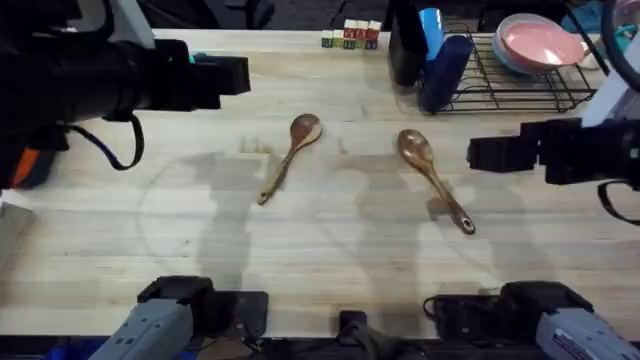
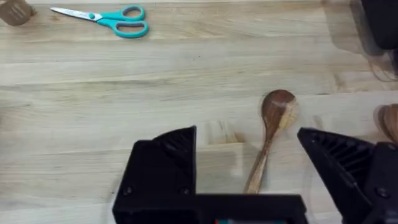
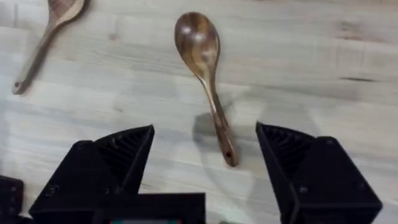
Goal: Pick up the spoon on the table one by one and put them onto the rack
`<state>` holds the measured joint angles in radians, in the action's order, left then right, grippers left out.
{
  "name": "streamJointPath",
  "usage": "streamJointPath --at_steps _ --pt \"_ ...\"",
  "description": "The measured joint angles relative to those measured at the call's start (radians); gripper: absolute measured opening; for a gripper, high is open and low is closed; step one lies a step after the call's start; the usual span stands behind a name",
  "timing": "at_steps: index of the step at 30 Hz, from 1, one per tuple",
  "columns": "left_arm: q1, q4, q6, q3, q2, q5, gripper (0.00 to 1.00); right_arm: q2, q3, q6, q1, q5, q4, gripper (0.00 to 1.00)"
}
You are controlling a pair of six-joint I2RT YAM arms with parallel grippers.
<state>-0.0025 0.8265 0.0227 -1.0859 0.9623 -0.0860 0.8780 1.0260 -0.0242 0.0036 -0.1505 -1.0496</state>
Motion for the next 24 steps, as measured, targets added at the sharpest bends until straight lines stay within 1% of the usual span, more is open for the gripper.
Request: streamJointPath --at_steps 3,4,5,7,8,14,15,16,17,18,22,24 --pt "0.0 0.0 0.0 0.0 0.0 0.0 0.995 0.043 0.001 0.022 0.0 0.0 -0.008 0.993" --pt "0.0 0.0 0.0 0.0 0.0 0.0 0.995 0.086 0.001 0.026 0.0 0.0 -0.006 0.993" --pt "0.0 0.0 0.0 0.0 0.0 0.0 0.995 0.101 -0.001 0.026 0.0 0.0 -0.002 0.993" --pt "0.0 0.0 0.0 0.0 0.0 0.0 0.995 0.139 -0.035 0.025 0.0 0.0 0.029 0.993" --pt "0.0 0.0 0.0 0.0 0.0 0.0 0.995 0.155 -0.086 0.025 0.0 0.004 0.075 0.993" --pt "0.0 0.0 0.0 0.0 0.0 0.0 0.995 0.156 -0.204 0.024 0.0 0.03 0.221 0.993" --pt "0.0 0.0 0.0 0.0 0.0 0.0 0.995 0.156 -0.251 0.024 0.001 0.033 0.279 0.993" --pt "0.0 0.0 0.0 0.0 0.0 0.0 0.995 0.156 -0.262 0.024 0.003 0.035 0.292 0.993" --pt "0.0 0.0 0.0 0.0 0.0 0.0 0.995 0.156 -0.271 0.024 0.008 0.036 0.301 0.993" --pt "0.0 0.0 0.0 0.0 0.0 0.0 0.996 0.156 -0.291 0.024 0.031 0.039 0.314 0.993" --pt "0.0 0.0 0.0 0.0 0.0 0.0 0.995 0.163 -0.296 0.024 0.067 0.039 0.334 0.994" --pt "0.0 0.0 0.0 0.0 0.0 0.0 0.995 0.22 -0.296 0.024 0.098 0.039 0.365 0.993"
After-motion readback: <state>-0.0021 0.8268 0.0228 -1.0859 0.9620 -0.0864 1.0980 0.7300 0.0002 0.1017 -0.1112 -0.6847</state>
